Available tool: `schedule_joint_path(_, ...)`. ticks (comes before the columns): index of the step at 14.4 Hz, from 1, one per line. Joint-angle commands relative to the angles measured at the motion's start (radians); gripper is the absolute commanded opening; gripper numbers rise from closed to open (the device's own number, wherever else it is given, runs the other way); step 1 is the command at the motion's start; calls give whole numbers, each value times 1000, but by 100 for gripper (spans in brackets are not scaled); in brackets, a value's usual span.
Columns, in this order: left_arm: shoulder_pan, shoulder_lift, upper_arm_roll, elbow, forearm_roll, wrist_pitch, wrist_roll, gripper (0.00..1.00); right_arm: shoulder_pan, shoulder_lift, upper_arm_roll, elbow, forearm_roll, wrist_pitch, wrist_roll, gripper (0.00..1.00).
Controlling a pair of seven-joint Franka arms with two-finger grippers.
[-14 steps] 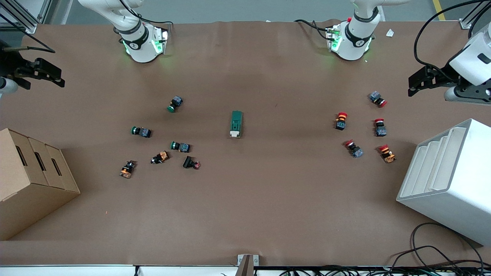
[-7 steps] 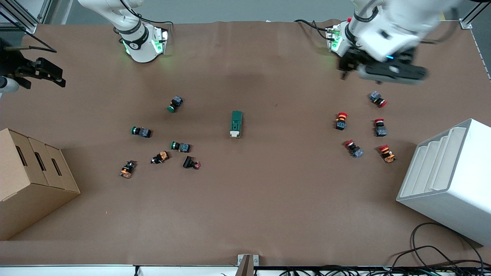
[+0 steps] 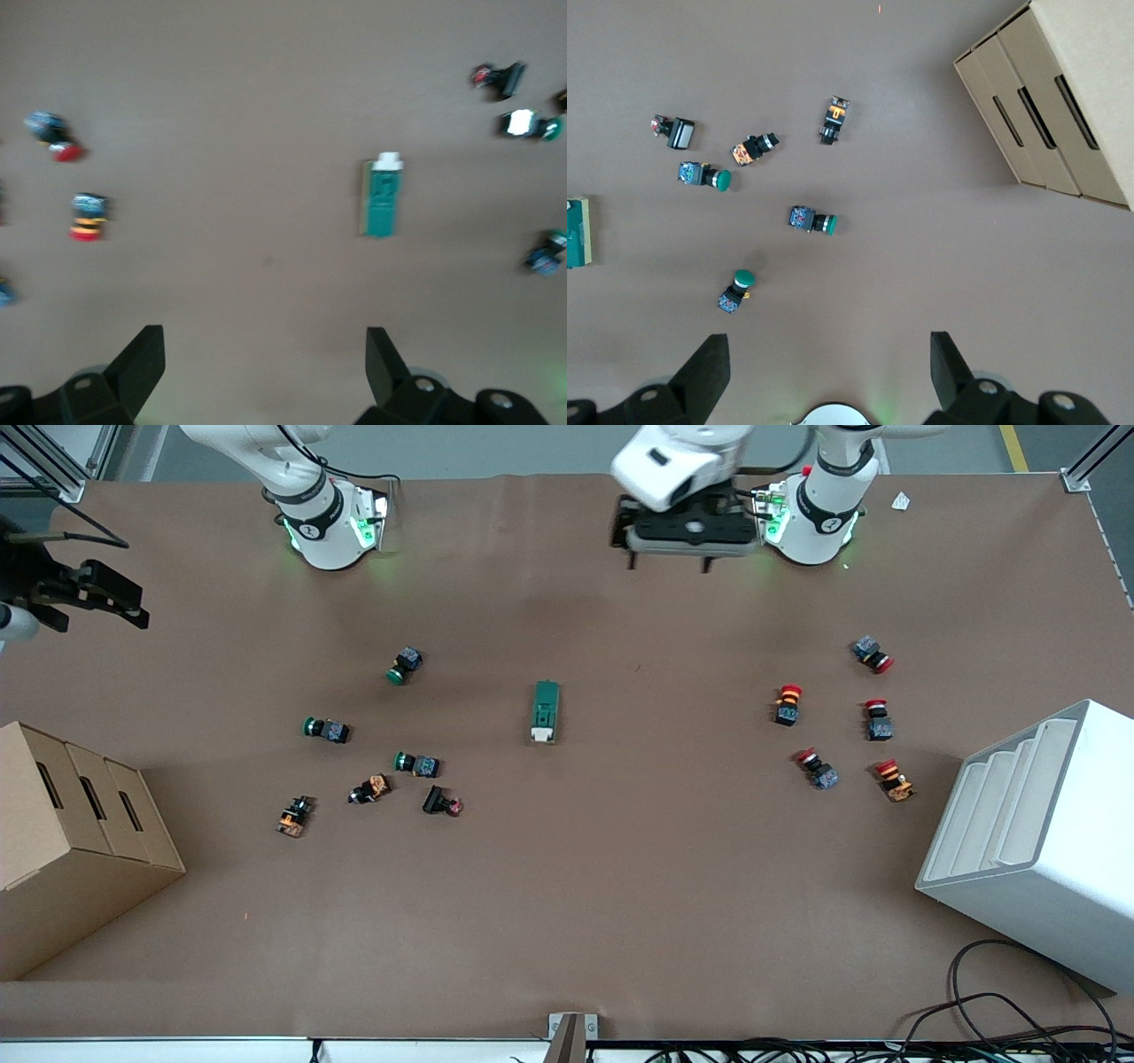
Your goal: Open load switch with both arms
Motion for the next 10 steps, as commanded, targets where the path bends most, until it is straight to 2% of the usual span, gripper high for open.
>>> schedule_joint_path(1, -27, -2, -57, -116, 97, 140, -146, 100, 9, 93, -4, 31, -14, 3, 8, 100)
schedule_joint_path(3, -105, 45, -65, -164, 221, 201, -302, 100, 4, 159, -7, 42, -9, 23, 8, 100)
schedule_joint_path(5, -167, 147, -67, -164, 388, 237, -485, 100, 7, 236, -7, 71, -18, 26, 5, 100)
schedule_joint_path(8, -263, 315, -65, -152, 685, 275, -753, 100, 25, 253, -2, 73, -23, 64, 20, 100)
schedule_joint_path(10, -314, 405, -65, -150, 874, 275, -866, 100, 67, 275, -2, 73, -11, 80, 115, 100)
